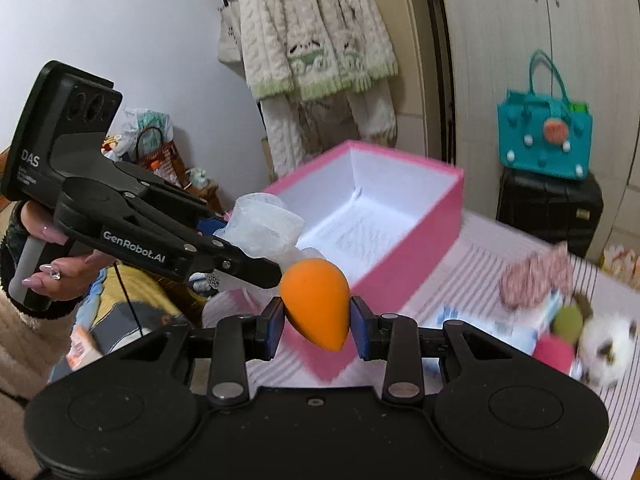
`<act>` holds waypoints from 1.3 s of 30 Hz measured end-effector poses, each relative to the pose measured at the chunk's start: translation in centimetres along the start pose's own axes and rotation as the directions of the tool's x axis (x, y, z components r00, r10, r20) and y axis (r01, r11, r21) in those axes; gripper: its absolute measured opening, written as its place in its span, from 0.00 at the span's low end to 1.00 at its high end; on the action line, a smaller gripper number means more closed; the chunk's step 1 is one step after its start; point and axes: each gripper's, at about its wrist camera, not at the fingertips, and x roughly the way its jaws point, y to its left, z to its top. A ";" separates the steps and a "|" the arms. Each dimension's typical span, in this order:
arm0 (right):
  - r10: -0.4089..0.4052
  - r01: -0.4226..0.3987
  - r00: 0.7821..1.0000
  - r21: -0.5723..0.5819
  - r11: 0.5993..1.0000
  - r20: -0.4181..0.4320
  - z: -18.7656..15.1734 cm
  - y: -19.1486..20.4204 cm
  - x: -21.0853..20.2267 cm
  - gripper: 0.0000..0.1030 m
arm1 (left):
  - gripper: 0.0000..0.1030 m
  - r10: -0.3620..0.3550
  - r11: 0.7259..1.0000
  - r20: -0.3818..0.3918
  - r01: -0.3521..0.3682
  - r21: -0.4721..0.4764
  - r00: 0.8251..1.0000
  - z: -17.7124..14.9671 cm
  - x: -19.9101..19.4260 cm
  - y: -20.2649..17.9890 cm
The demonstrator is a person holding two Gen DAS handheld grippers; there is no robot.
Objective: Organize soft objects
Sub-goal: 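Lift the bath puff and orange sponge and carry both over the pink box, then lower both into the pink box and open both tools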
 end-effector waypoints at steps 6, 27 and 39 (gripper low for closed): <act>-0.057 0.060 0.997 -0.075 0.995 0.043 3.7 -0.6 2.8 0.39 | 0.33 0.035 0.999 0.072 -0.033 -0.030 0.997 3.4 0.7 2.8; -0.238 0.138 0.952 -0.425 0.895 -0.192 10.4 -3.2 18.5 0.39 | 0.33 0.228 0.960 -0.121 -0.244 -0.140 0.966 10.2 13.6 11.7; -0.301 0.113 0.914 -0.543 0.832 -0.271 10.0 -4.3 22.3 0.38 | 0.35 0.229 0.954 -0.202 -0.261 -0.150 0.952 10.3 17.4 13.0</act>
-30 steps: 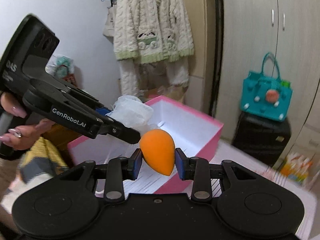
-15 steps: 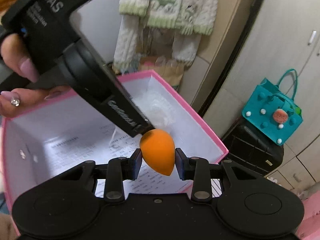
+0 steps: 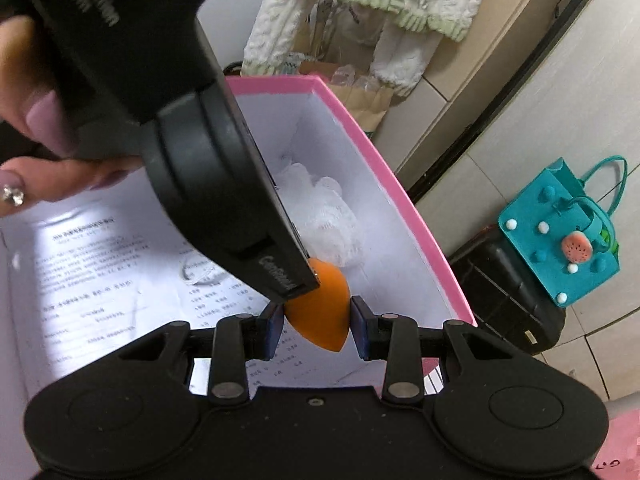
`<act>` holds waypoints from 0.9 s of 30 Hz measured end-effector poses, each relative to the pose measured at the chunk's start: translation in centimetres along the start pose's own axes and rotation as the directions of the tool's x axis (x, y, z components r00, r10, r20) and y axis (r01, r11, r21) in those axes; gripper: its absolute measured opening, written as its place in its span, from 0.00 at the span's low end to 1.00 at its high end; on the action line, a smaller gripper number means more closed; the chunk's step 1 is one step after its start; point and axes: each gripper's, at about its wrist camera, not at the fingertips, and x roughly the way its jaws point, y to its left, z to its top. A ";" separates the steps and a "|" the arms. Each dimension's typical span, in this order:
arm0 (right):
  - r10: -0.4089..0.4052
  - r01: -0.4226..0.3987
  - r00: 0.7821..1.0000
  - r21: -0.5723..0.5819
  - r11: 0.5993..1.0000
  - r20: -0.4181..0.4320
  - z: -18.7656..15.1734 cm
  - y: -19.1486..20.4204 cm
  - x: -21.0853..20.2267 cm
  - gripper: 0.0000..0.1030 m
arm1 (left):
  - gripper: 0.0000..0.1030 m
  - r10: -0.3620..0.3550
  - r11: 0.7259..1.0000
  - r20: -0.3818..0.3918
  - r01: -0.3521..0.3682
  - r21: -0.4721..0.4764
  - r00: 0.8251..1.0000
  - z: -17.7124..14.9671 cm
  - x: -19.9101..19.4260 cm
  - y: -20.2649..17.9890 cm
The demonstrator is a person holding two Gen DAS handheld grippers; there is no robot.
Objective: Organize soft objects
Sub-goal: 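Lower both into the pink box and open both tools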
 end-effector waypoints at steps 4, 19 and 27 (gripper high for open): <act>0.000 0.000 1.000 -0.010 1.000 -0.019 0.0 -0.2 0.8 0.38 | 0.36 -0.017 1.000 -0.020 0.017 -0.022 1.000 0.3 1.1 0.3; -0.045 0.043 0.998 0.059 0.997 0.035 -0.5 -0.4 -0.2 0.42 | 0.52 -0.038 0.996 0.004 0.038 -0.078 0.999 -0.1 1.5 0.9; -0.109 0.104 0.993 0.090 0.990 0.051 -1.1 0.3 -0.5 0.43 | 0.63 -0.021 0.994 0.043 0.026 -0.107 0.999 -0.6 0.3 1.3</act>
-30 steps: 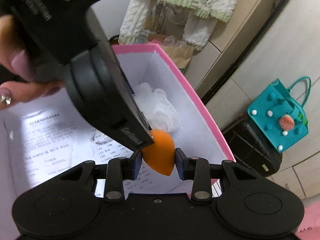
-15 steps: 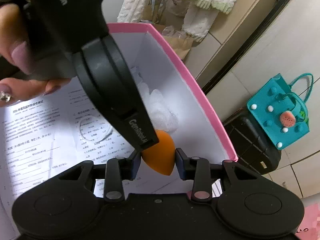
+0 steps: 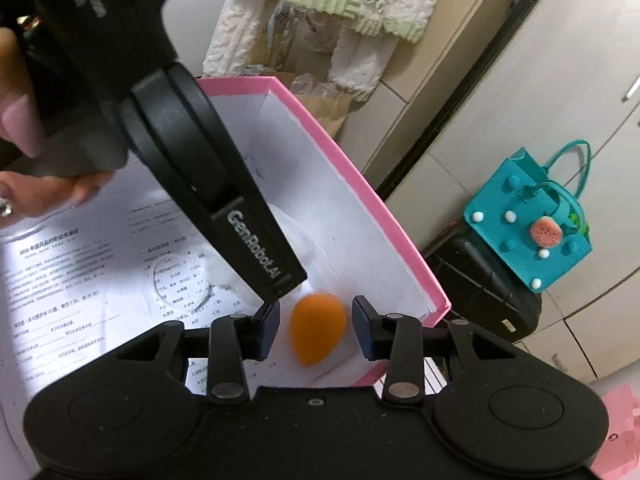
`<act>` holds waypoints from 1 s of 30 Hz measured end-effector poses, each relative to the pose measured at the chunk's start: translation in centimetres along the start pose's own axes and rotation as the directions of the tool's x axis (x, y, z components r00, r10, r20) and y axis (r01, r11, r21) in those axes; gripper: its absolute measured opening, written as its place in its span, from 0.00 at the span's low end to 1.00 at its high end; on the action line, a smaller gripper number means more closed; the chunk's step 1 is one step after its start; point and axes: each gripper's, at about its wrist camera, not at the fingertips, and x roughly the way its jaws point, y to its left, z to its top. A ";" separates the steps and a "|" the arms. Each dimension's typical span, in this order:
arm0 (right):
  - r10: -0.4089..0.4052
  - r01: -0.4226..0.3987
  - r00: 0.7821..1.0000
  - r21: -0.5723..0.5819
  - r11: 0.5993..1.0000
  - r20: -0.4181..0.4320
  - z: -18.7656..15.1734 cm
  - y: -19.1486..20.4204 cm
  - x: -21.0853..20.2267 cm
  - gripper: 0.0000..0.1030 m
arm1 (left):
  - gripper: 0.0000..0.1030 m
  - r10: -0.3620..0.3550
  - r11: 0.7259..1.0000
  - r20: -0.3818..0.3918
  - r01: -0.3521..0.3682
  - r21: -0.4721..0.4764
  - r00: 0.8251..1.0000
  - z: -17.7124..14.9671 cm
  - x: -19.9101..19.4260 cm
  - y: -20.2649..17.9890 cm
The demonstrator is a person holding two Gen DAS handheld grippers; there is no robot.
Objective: Organize soft objects
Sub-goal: 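Lower both into the pink box and open both tools, then withdraw both tools from the box toward the wet-wipes pack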
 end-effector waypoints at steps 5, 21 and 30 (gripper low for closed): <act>0.030 -0.032 0.999 0.088 0.996 0.031 -0.5 -0.6 -2.1 0.43 | 0.63 0.017 0.997 -0.004 -0.017 0.077 1.000 -0.7 -1.8 -0.6; 0.225 -0.263 0.964 0.367 0.892 0.142 -4.6 -1.8 -12.8 0.45 | 0.70 0.032 0.979 0.089 -0.049 0.198 0.995 -5.2 -13.2 -1.9; 0.224 -0.281 0.954 0.332 0.901 0.198 -5.9 0.3 -18.5 0.45 | 0.71 0.034 0.971 0.090 -0.054 0.231 0.995 -8.5 -17.9 -3.0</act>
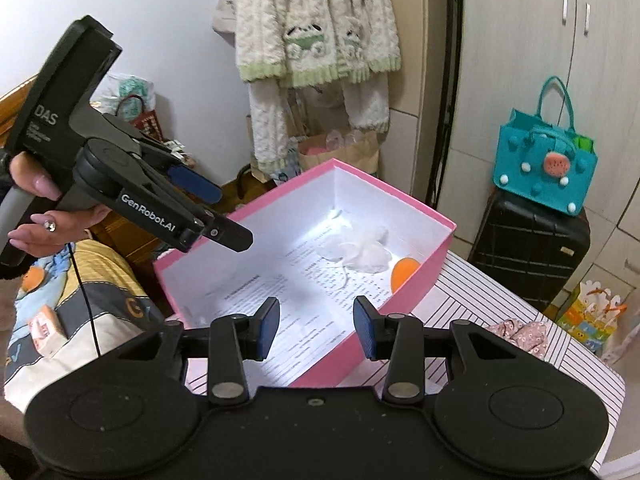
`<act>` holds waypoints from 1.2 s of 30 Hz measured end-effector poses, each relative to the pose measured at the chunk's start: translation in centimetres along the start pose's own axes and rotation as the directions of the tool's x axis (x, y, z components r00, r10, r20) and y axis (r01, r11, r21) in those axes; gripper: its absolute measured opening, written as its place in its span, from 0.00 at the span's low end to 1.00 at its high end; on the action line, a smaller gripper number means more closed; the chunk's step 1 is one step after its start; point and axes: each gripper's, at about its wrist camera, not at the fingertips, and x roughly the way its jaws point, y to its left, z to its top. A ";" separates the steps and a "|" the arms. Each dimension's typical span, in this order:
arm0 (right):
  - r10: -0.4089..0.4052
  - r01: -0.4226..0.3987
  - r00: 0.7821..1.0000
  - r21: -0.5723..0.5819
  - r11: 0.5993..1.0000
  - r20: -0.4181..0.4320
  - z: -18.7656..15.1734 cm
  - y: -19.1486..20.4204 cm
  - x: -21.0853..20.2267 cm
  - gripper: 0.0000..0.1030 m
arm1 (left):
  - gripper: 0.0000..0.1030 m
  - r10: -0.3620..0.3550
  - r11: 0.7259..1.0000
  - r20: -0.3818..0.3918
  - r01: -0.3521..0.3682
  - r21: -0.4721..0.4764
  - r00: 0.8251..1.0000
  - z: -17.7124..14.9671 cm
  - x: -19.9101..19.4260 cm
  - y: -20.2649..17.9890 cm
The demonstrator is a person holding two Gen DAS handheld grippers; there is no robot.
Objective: Organize soft objects
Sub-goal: 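Withdraw both tools from the box toward the wet-wipes pack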
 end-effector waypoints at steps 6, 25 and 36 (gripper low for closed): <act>0.007 -0.006 0.999 -0.016 1.000 0.046 -1.4 1.4 -3.2 0.46 | 0.81 0.009 0.998 0.037 -0.011 0.065 0.999 -2.0 -3.2 -1.7; -0.028 0.030 0.998 -0.029 0.999 0.063 -7.5 3.1 -7.8 0.47 | 0.93 -0.004 0.980 0.082 -0.012 0.197 0.997 -8.2 -5.5 -6.7; -0.033 0.032 0.999 0.017 0.999 0.034 -11.6 2.9 -8.2 0.49 | 0.93 -0.046 0.965 0.038 0.034 0.260 0.998 -10.7 -4.8 -9.9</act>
